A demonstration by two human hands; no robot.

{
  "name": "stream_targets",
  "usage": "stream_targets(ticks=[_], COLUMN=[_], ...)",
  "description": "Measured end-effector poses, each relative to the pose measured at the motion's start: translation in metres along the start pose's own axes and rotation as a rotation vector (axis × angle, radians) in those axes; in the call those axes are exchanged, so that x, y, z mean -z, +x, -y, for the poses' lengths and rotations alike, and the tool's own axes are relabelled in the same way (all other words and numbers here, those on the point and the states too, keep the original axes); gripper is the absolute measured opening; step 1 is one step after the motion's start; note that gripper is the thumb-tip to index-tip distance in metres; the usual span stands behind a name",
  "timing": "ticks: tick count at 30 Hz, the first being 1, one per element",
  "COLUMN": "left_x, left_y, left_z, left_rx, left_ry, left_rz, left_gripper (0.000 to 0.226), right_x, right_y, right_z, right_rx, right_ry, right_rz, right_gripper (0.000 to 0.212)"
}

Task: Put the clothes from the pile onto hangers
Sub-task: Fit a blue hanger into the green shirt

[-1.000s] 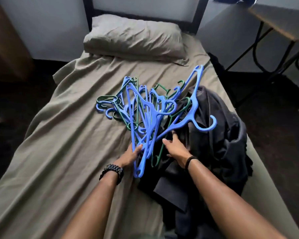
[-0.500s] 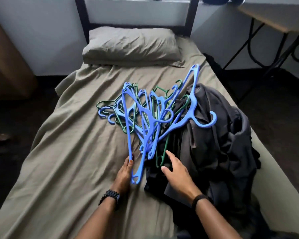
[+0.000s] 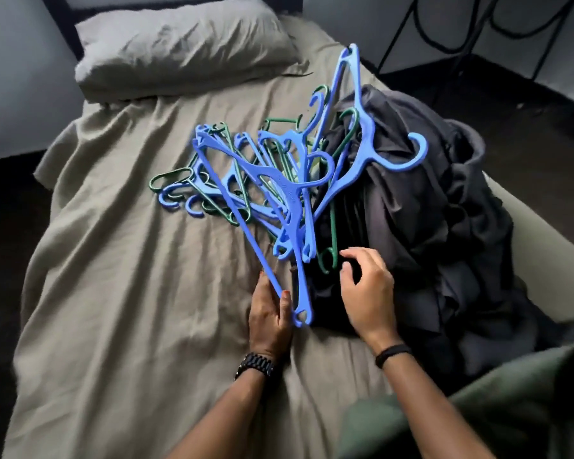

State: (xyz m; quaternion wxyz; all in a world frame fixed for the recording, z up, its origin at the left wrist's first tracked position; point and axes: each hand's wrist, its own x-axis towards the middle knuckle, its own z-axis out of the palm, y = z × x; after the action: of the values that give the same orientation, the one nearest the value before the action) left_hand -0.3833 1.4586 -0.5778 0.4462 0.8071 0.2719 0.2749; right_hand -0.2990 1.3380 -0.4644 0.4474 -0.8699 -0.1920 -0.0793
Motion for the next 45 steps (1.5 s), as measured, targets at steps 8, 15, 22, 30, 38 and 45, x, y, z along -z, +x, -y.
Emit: stream_targets(ticks=[8,15,22,30,38,45], left_x=[0.013,0.029,0.047,0.029,-0.028,-0.089], left_y=[0.000,0.012,0.039,-0.021,-0.144,-0.202], left_z=[-0.014,-0.027,-0.056,-0.166,-0.265,-0.304], left_rx=[0.116,0.276,0.396,0.384,0.191,-0.030], left_ry=[-0.228,-0.394,-0.697,-1.001,-0.896,-0.574], left_rz=[0.013,0.036,0.283,0.513,0.918,1.256], left_gripper=[0.066,0.038,0.028,0.006,0.010,0.009], right_x=[-0.047,-0.034,0.039,0.161,0.290,0.366], right_y=[-0.021,-0.024,-0.054,-0.101,-0.132,-0.170], right_z=[0.055,0.064,0.074,0.069,0.037,-0.014], right_rx=[-0.108,-0.418,-0.364,-0.334,-0.474,-0.604], right_ry=[-0.282,-0.001,0.036,-0.077,-0.042,-0.115], right_rz=[0.302,0.234,0.167,0.105,-0.374,-0.610], right_gripper=[0.048,0.034,0.024,0.014,0.033,0.036])
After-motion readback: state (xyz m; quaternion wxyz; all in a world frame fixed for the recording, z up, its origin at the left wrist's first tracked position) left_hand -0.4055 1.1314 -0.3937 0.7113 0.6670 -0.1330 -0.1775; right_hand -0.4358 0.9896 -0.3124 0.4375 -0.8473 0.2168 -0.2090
